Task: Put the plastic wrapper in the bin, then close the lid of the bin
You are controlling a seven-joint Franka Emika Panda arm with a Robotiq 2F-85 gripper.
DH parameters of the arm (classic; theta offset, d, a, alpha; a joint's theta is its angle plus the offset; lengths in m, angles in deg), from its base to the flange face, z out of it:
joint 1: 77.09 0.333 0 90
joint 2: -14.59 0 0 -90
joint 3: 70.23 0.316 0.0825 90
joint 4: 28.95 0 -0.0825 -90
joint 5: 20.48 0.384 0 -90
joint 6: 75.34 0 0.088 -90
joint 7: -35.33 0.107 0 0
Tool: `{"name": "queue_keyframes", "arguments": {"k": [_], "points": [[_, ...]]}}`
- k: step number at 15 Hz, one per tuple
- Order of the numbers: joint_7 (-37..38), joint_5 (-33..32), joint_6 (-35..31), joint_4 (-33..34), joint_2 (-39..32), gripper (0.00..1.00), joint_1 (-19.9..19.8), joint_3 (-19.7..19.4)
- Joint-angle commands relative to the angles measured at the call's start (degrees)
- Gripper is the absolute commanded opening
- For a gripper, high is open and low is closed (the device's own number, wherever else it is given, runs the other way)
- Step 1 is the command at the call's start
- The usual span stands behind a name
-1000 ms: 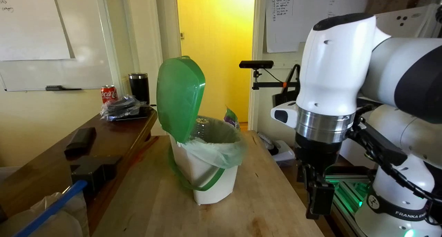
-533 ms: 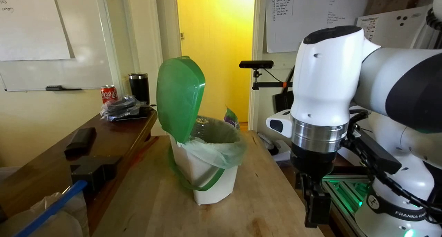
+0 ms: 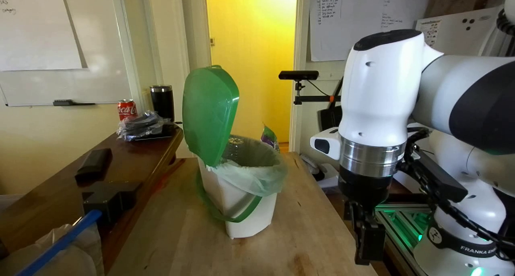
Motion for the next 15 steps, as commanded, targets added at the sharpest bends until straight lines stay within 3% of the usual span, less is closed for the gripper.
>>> {"name": "queue_keyframes", "arguments": {"k": [1, 8, 15], "points": [[-0.29, 1.44, -1.30, -0.03, -1.07, 1.00, 1.28, -0.96], [-0.61, 4.64, -2.79, 0.42, -4.60, 1.00, 1.86, -1.90], [-0.42, 7.73, -9.02, 2.10, -11.75, 1.00, 1.99, -2.74]]}}
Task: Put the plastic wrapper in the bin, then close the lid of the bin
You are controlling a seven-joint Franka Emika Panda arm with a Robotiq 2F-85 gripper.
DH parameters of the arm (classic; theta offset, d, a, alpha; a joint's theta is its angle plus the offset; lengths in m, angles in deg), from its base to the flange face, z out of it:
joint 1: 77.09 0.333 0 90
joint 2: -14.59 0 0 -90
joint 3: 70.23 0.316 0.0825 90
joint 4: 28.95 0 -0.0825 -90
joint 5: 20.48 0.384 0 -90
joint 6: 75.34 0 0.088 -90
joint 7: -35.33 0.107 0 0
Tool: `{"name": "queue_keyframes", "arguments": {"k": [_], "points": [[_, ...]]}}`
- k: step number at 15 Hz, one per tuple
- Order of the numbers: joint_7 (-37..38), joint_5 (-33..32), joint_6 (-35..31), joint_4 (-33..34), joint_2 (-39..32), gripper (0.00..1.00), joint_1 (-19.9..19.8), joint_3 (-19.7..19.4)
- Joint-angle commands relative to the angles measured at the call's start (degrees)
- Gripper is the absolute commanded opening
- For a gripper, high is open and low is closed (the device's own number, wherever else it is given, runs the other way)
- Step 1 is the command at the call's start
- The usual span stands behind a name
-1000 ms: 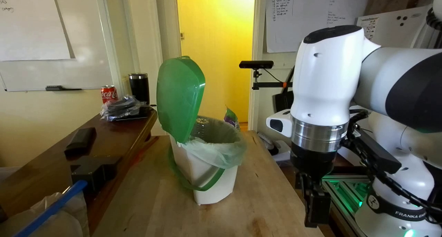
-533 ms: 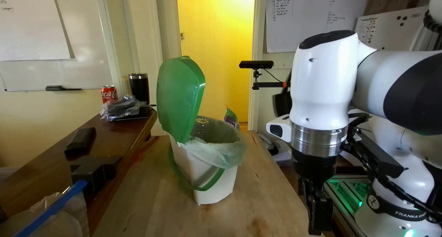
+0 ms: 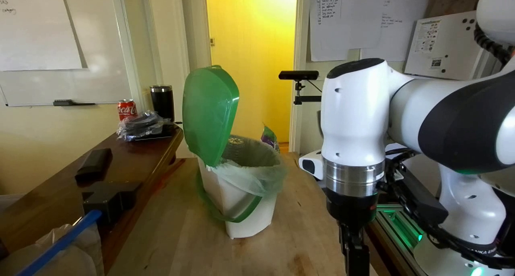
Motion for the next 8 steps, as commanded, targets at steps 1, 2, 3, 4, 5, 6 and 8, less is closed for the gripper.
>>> {"name": "queue_keyframes", "arguments": {"k": [1, 2, 3, 4, 5, 6, 8], "points": [[-0.31, 2.31, -3.57, 1.76, -5.07, 1.00, 0.82, -0.75], [-0.25, 2.49, -4.21, 2.10, -6.06, 1.00, 0.89, -0.70], [-0.37, 2.78, -4.56, 2.47, -6.98, 1.00, 1.01, -0.76], [-0.18, 2.76, -4.60, 2.86, -7.93, 1.00, 1.08, -0.66], [0.03, 2.63, -4.66, 3.24, -8.73, 1.00, 1.11, -0.59], [0.21, 2.48, -4.73, 3.62, -9.67, 1.00, 1.12, -0.55], [0.33, 2.37, -4.57, 4.41, -11.28, 1.00, 1.22, -0.56]]}}
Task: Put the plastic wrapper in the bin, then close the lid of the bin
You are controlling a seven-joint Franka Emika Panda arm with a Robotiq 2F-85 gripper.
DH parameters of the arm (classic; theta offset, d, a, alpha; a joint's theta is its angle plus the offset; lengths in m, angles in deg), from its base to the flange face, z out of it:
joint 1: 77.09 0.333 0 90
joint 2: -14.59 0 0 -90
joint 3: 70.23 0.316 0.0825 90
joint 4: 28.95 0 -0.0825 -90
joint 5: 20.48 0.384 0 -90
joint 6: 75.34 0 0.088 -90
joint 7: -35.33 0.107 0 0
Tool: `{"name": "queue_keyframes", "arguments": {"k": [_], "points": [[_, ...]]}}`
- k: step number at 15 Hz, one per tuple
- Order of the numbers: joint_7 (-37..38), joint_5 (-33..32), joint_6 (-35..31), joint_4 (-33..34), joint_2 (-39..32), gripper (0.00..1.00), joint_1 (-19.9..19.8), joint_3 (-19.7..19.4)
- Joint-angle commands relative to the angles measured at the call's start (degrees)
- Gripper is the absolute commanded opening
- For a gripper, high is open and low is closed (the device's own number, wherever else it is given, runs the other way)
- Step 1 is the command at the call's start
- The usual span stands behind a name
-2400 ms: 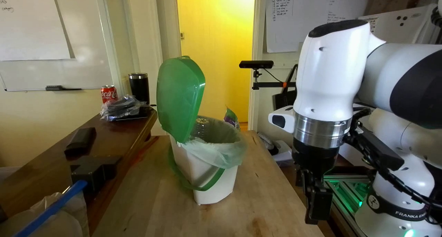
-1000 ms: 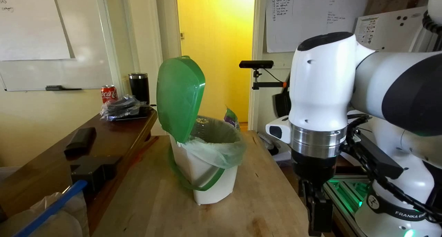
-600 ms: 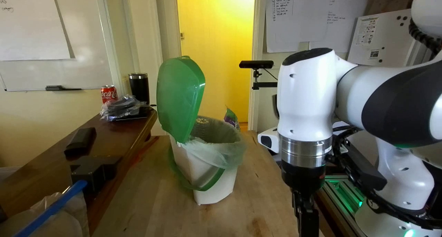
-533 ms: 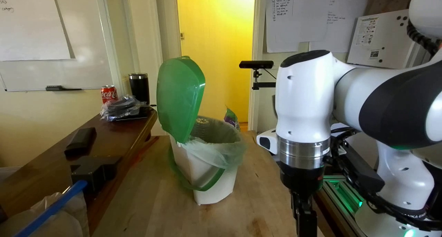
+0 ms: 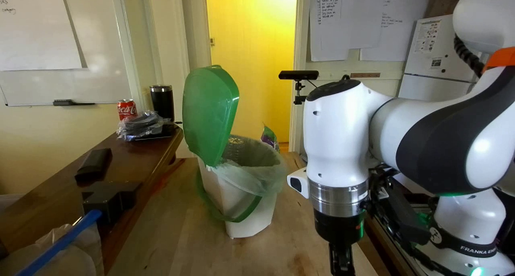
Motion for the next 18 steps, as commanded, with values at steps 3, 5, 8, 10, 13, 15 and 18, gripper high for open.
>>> {"name": "queue_keyframes", "arguments": {"k": [3, 5, 8, 10, 13, 15, 18], "points": [[0.73, 0.67, -0.56, 2.65, -5.66, 1.00, 0.92, -0.29], [0.77, 0.65, -0.32, 3.31, -7.05, 1.00, 1.11, -0.29], [1.22, 0.15, -0.61, 4.05, -9.23, 1.00, 1.40, -0.21], [1.52, -0.30, -1.13, 4.55, -10.46, 1.00, 1.58, -0.20], [1.05, -2.57, -2.44, 5.28, -12.25, 1.00, 1.78, -0.23], [0.35, -4.88, -3.54, 5.70, -13.38, 1.00, 1.86, -0.35], [-0.93, -8.18, -6.49, 5.72, -14.52, 1.00, 2.08, -0.50]]}}
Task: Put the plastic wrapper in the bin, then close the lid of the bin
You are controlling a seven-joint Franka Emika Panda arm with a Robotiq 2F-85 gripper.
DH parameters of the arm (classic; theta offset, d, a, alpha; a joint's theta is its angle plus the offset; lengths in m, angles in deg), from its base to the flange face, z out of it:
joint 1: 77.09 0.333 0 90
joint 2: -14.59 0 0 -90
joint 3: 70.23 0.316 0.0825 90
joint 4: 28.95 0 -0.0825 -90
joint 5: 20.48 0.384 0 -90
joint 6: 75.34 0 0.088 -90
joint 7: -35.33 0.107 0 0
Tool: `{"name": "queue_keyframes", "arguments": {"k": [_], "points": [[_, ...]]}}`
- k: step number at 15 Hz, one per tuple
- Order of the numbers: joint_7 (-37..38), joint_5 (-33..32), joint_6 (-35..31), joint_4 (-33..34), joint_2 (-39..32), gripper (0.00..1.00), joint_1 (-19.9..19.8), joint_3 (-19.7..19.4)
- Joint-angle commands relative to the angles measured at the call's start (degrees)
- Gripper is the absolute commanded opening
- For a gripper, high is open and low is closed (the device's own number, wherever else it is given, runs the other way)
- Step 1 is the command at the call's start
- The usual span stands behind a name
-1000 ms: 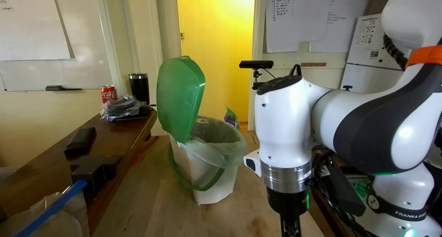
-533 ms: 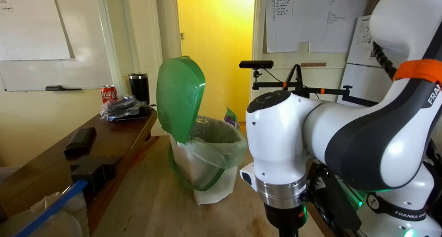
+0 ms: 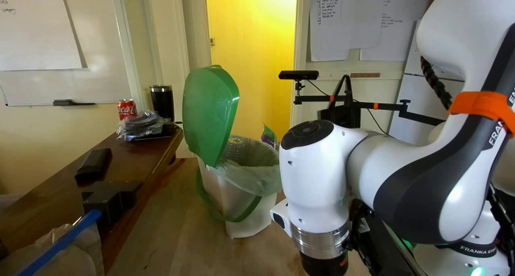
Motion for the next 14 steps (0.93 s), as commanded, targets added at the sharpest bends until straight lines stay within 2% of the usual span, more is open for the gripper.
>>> {"name": "queue_keyframes", "arguments": {"k": [1, 4, 5, 6, 7, 8, 14], "points": [[-1.33, -3.70, -4.07, 0.46, -2.30, 1.00, 0.81, -0.57], [-2.48, -4.68, -7.05, 0.26, -3.22, 1.00, 1.05, -0.69], [-3.16, -4.37, -7.60, 0.21, -3.38, 0.75, 1.11, -0.71], [-3.59, -4.34, -8.12, 0.19, -3.51, 0.75, 1.16, -0.74], [-4.15, -4.20, -8.51, 0.18, -3.62, 0.68, 1.20, -0.79], [-4.66, -4.07, -8.65, 0.18, -3.68, 0.58, 1.22, -0.83], [-6.14, -3.62, -7.78, 0.18, -3.16, 0.12, 1.18, -0.95]]}}
